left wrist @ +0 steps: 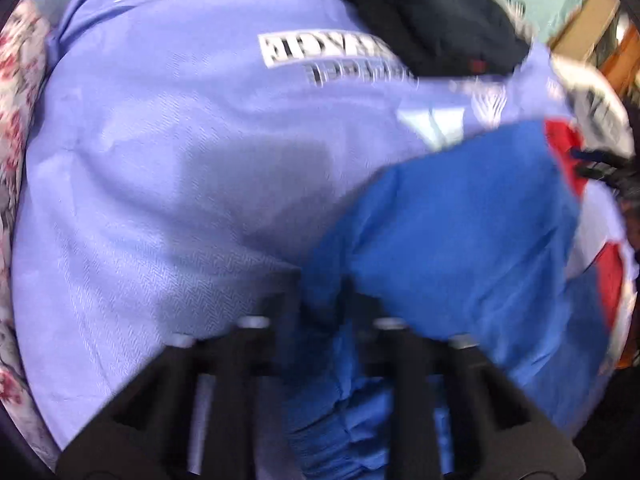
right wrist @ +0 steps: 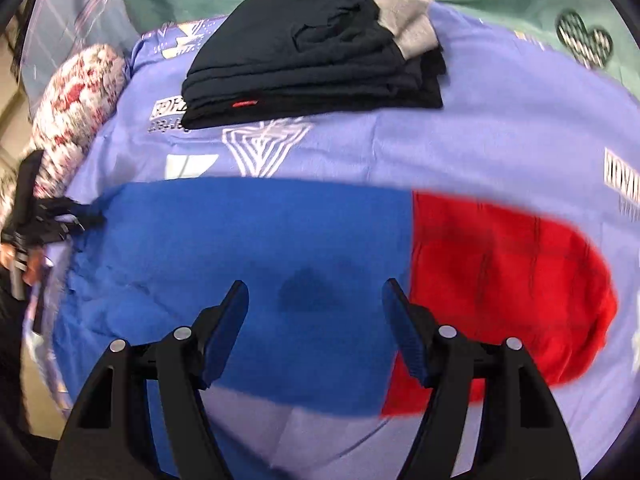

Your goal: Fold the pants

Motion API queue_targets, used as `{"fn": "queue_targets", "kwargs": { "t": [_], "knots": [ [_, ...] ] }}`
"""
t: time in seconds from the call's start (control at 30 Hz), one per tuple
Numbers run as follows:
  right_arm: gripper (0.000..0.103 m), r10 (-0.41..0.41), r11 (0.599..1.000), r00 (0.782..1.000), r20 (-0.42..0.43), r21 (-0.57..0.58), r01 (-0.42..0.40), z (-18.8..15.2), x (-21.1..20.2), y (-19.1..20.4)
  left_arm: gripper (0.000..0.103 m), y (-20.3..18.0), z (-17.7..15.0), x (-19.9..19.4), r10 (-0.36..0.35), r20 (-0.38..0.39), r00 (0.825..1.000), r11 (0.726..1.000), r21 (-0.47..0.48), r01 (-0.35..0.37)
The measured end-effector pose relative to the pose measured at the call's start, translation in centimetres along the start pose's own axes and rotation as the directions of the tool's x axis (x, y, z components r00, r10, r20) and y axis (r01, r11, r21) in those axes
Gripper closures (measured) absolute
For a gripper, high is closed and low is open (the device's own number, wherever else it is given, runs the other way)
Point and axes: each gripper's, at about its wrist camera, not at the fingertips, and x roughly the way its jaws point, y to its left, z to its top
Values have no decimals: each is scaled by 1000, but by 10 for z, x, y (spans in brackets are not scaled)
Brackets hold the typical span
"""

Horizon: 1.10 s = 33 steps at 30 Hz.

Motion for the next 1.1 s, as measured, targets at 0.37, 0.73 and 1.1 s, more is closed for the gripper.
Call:
{"fn": "queue_targets", "kwargs": {
  "t": [0.37,0.73,1.1],
  "knots": [
    [38,-37,915,998,-44,-403,16,49,45,31,92,-46,-32,-74,-37,170,985,996,88,22],
    [98,-8,881,989,-150,-470,-64,78,76,18,92,-35,-40,-76,-70,172,983,997,32,65],
    [101,135,891,991,-25,-435,-132,55,-21,16,92,-19,-36,-93,-32,193,981,994,-95,52]
  ]
}}
